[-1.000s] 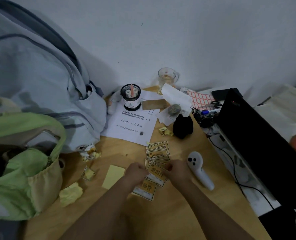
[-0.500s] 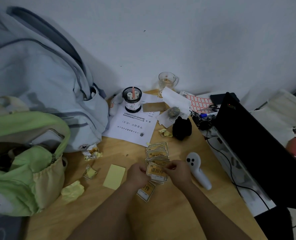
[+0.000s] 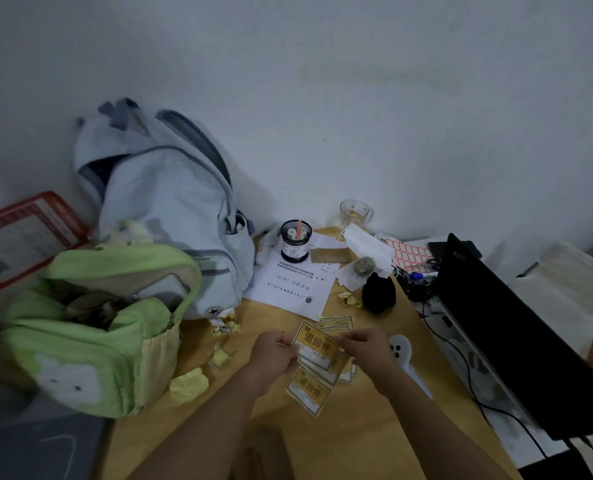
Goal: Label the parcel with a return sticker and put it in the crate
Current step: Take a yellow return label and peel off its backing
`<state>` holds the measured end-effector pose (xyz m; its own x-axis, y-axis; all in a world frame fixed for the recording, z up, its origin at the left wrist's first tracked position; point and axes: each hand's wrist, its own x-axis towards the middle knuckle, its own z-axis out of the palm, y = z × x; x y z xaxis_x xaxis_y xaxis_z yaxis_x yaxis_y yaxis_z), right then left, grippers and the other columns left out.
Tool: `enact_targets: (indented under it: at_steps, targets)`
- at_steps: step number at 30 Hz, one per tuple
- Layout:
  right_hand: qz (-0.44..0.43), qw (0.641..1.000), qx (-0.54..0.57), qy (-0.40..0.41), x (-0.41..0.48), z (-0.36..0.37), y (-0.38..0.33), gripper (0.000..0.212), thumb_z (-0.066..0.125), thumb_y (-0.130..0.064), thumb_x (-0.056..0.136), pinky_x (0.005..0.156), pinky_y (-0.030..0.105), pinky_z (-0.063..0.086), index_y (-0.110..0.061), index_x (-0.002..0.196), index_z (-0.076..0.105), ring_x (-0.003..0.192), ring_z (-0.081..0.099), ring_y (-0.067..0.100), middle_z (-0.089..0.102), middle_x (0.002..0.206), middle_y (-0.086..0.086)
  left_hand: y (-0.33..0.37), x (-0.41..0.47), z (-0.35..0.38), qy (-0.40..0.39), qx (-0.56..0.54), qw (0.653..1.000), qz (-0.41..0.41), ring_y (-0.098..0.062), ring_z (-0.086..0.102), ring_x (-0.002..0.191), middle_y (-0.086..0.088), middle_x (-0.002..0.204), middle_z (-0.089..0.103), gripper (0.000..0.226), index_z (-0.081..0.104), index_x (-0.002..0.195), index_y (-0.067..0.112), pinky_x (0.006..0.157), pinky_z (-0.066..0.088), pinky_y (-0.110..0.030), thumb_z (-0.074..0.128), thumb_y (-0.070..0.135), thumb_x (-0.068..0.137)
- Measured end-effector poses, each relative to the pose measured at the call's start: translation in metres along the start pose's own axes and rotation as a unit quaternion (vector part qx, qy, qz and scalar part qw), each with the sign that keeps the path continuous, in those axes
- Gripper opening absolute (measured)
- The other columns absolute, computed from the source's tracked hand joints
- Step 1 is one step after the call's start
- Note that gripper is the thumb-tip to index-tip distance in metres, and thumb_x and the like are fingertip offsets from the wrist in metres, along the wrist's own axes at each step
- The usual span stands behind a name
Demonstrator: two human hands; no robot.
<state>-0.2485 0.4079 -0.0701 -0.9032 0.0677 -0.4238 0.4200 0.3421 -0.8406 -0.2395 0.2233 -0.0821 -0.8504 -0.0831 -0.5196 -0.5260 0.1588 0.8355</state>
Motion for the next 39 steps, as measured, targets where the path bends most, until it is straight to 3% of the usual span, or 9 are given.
enact_targets:
  at_steps: [2, 6, 9, 13, 18, 22, 25, 28, 39]
  targets:
    - [-0.02, 0.999, 0.004, 0.031, -0.009, 0.001, -0.01, 0.013, 0.069, -0.022, 0.084, 0.06, 0.032, 0.043, -0.018, 0.072, 0.072, 0.069, 0.055, 0.021, 0.067, 0.074, 0.011, 0.008, -0.007, 0.001, 0.017, 0.015, 1.0, 0.022, -0.016, 0.054, 0.073, -0.004, 0.074, 0.056, 0.023, 0.055, 0.067, 0.012, 0.064, 0.046, -0.025, 0.061, 0.009, 0.089]
    - [-0.057, 0.994, 0.048, 0.077, -0.028, -0.008, -0.029, 0.016, 0.065, -0.012, 0.087, 0.055, 0.024, 0.042, -0.014, 0.071, 0.07, 0.061, 0.054, 0.015, 0.065, 0.067, 0.004, 0.027, -0.023, 0.009, 0.036, -0.005, 0.998, 0.057, -0.014, 0.052, 0.072, 0.0, 0.071, 0.055, 0.023, 0.057, 0.067, 0.014, 0.056, 0.042, -0.02, 0.059, 0.011, 0.09]
    - [-0.02, 0.992, 0.117, 0.045, -0.039, -0.012, -0.038, 0.015, 0.06, -0.012, 0.089, 0.057, 0.027, 0.048, -0.007, 0.078, 0.068, 0.065, 0.061, 0.019, 0.069, 0.079, 0.013, 0.039, -0.037, 0.009, 0.038, -0.056, 0.996, 0.065, -0.016, 0.058, 0.07, -0.008, 0.08, 0.059, 0.013, 0.057, 0.081, 0.004, 0.045, 0.046, -0.013, 0.054, 0.006, 0.093]
    - [0.049, 0.968, 0.247, -0.014, -0.053, -0.007, -0.062, 0.014, 0.057, -0.013, 0.09, 0.061, 0.028, 0.049, -0.003, 0.092, 0.066, 0.068, 0.062, 0.021, 0.071, 0.083, 0.013, 0.054, -0.059, -0.013, 0.058, -0.086, 0.991, 0.089, -0.018, 0.06, 0.065, -0.012, 0.082, 0.063, 0.012, 0.057, 0.08, 0.005, 0.06, 0.051, -0.028, 0.055, 0.004, 0.092]
    - [0.048, 0.945, 0.31, -0.096, -0.086, 0.017, -0.096, 0.012, 0.056, -0.011, 0.092, 0.064, 0.028, 0.047, -0.004, 0.094, 0.065, 0.07, 0.057, 0.021, 0.067, 0.08, 0.011, 0.063, -0.1, -0.063, 0.077, -0.111, 0.983, 0.124, -0.017, 0.06, 0.061, -0.011, 0.075, 0.061, 0.011, 0.056, 0.08, 0.004, 0.061, 0.053, -0.027, 0.056, 0.002, 0.091]
    - [-0.022, 0.955, 0.279, -0.097, -0.118, 0.05, -0.123, 0.016, 0.064, -0.015, 0.087, 0.067, 0.028, 0.051, -0.005, 0.098, 0.069, 0.072, 0.062, 0.021, 0.07, 0.083, 0.01, 0.061, -0.132, -0.107, 0.118, -0.135, 0.973, 0.145, -0.021, 0.061, 0.059, -0.014, 0.072, 0.063, 0.015, 0.055, 0.075, 0.004, 0.054, 0.054, -0.027, 0.057, 0.0, 0.09]
    - [-0.1, 0.965, 0.226, -0.088, -0.15, 0.075, -0.145, 0.004, 0.069, -0.008, 0.083, 0.066, 0.029, 0.052, -0.006, 0.084, 0.071, 0.067, 0.063, 0.022, 0.071, 0.081, 0.014, 0.06, -0.156, -0.138, 0.144, -0.155, 0.965, 0.155, -0.022, 0.061, 0.057, -0.015, 0.069, 0.062, 0.021, 0.052, 0.069, 0.005, 0.054, 0.055, -0.029, 0.058, 0.001, 0.089]
    - [-0.166, 0.97, 0.171, -0.054, -0.182, 0.095, -0.165, 0.007, 0.071, -0.002, 0.08, 0.058, 0.024, 0.051, -0.007, 0.075, 0.069, 0.061, 0.06, 0.019, 0.068, 0.071, 0.011, 0.058, -0.181, -0.164, 0.144, -0.171, 0.96, 0.169, -0.022, 0.062, 0.059, -0.019, 0.077, 0.064, 0.006, 0.059, 0.083, 0.001, 0.055, 0.055, -0.028, 0.058, 0.003, 0.089]
    - [-0.255, 0.96, 0.112, 0.002, -0.275, 0.132, -0.209, 0.009, 0.073, 0.001, 0.076, 0.044, 0.015, 0.049, 0.006, 0.084, 0.071, 0.048, 0.059, 0.011, 0.066, 0.063, 0.01, 0.041, -0.268, -0.227, 0.019, -0.266, 0.942, 0.205, -0.015, 0.068, 0.067, -0.004, 0.076, 0.073, 0.014, 0.058, 0.075, 0.014, 0.066, 0.048, -0.026, 0.062, 0.008, 0.086]
